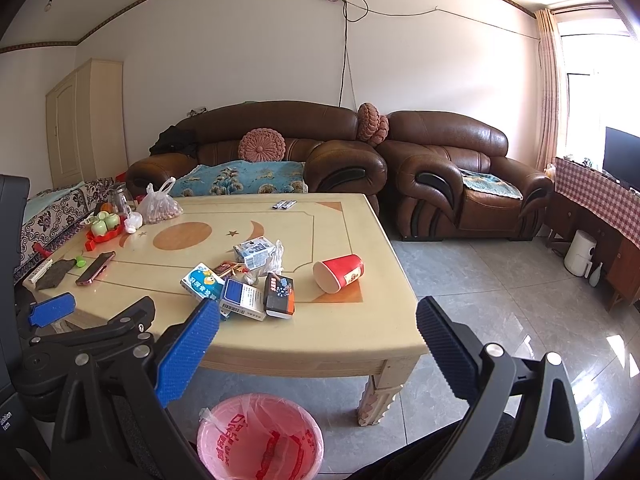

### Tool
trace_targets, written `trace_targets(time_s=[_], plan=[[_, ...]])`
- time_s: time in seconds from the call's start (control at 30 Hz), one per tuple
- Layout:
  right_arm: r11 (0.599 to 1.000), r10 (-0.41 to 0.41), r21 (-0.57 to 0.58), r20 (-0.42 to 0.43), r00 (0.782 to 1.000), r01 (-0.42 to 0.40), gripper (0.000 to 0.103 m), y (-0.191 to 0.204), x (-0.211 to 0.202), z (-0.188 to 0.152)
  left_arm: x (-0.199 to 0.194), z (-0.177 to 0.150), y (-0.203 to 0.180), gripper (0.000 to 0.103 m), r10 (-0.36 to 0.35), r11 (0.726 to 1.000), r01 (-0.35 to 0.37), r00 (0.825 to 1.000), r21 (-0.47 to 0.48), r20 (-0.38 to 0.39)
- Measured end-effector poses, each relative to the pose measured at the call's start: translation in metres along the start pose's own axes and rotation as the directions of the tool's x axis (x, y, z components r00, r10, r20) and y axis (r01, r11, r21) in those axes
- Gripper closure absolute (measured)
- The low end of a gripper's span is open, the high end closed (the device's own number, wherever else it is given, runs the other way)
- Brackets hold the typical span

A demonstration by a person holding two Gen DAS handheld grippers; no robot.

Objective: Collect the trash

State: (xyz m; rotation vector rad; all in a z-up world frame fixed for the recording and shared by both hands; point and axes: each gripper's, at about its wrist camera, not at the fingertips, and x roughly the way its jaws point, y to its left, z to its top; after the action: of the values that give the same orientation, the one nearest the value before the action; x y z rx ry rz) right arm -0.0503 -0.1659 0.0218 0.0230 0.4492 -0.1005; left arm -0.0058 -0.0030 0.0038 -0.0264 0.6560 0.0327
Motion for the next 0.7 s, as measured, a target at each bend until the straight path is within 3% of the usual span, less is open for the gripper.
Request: trace_targets(time_s=[0.7], plan=[[1.000,0.003,0.001,-0.002,1.000,-0.003,0.006,0.0016,0.0030,-0.0046,-0.0004,-0.0016,0.0012,0.005,0.005,1.000,-0.005,1.000,0.004,0.001]])
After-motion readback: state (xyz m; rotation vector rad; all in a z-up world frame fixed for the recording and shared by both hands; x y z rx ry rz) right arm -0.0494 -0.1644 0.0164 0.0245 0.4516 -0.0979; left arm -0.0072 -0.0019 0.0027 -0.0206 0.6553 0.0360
